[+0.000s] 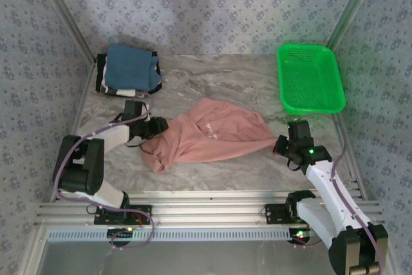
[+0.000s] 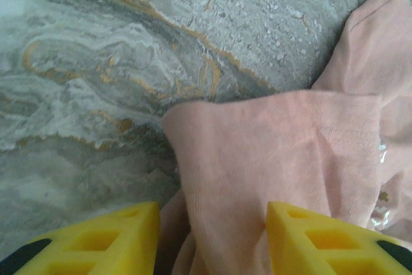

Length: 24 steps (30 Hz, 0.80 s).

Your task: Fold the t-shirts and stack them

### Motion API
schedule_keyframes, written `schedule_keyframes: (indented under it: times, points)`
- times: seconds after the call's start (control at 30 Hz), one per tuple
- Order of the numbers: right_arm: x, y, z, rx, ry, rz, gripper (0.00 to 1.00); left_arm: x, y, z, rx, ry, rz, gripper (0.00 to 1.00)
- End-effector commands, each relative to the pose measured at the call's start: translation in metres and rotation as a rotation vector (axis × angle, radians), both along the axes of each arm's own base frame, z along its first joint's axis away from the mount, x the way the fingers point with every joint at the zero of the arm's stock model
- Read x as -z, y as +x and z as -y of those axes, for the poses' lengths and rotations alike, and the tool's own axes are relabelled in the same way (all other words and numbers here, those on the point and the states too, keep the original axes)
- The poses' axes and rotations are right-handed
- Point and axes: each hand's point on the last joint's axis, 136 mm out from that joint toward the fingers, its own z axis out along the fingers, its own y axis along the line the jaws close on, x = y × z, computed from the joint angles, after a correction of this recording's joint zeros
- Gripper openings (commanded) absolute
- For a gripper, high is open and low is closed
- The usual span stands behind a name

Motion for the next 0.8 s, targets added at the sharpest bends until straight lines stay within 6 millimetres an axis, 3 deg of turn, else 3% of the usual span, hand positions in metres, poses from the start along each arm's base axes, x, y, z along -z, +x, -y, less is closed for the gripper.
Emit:
schedule_keyframes:
  times: [0.0,0.2,0.4,0.77]
  points:
    - [0.002,0.003,0.004,0.008,-0.014,0.012,0.0,-0.015,0.025,0.009,0.007,-0.048,0.063,0.46]
    - [0.003,0.002,0.004,0.011,-0.015,0.01,0.0,-0.02,0.04,0.017,0.04,-0.059,0.068,0.28]
    - [0.003,0.002,0.004,0.013,-0.015,0.012,0.0,-0.06,0.039,0.021,0.08,-0.064,0.152,0.05]
    - [-0.003,0.003,0.005,0.007,-0.022,0.008,0.0,-0.114,0.028,-0.01,0.037,0.072,0.259,0.0]
